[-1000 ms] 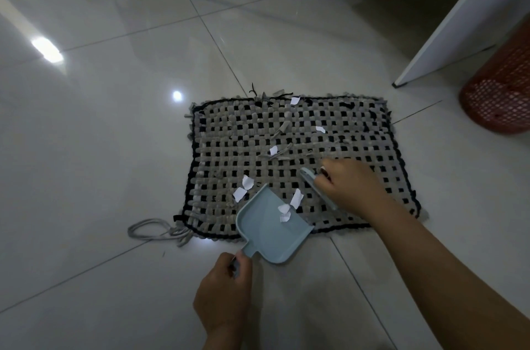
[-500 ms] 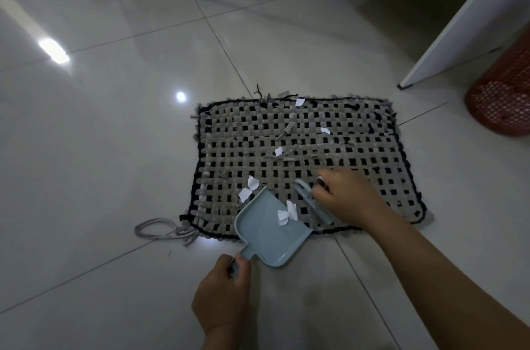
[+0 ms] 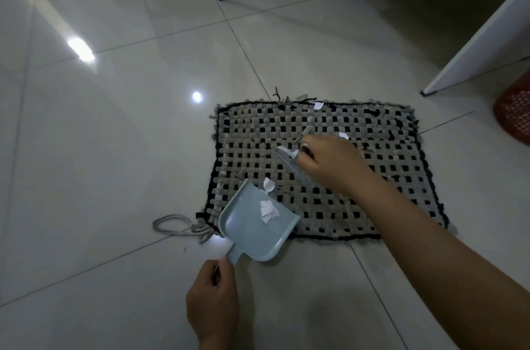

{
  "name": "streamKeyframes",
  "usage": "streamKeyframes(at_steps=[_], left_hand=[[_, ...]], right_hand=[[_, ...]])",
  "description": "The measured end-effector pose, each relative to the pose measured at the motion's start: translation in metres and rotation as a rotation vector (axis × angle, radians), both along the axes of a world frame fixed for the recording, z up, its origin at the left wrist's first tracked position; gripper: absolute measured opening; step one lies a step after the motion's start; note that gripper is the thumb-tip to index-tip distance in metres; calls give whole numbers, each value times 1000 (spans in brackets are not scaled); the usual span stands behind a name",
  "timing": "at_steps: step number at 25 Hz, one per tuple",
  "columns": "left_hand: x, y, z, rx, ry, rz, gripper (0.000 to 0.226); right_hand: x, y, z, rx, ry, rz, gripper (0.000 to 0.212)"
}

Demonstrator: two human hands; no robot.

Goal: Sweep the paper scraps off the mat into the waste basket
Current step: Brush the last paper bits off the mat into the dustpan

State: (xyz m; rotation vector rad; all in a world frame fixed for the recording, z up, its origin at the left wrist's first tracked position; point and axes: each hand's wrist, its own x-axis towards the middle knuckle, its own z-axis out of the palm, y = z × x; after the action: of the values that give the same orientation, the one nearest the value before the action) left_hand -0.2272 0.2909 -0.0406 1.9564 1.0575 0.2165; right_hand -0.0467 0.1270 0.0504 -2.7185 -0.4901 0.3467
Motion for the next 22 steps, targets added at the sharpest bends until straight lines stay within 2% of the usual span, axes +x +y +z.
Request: streamKeyframes(at_steps=[4,10,14,17,20,22], left_hand=[[-6,12,6,1,136,75,36],[-4,13,3,-32,175,56,36],[-5,14,1,-15,170,62,36],[-6,17,1,-4,157,67,34],[-8,19,0,-14,137,54,34],[-9,20,-2,-15,135,25,34]], right_hand=[[19,35,-14,-214,31,227,24],[-7,46,-11,-57,156,301,22],[-3,32,-1,31,131,161,21],[-1,24,-6,-34,91,116,26],[-14,33,-12,-108,114,205,39],[-26,40,-13,-99,134,283,40]])
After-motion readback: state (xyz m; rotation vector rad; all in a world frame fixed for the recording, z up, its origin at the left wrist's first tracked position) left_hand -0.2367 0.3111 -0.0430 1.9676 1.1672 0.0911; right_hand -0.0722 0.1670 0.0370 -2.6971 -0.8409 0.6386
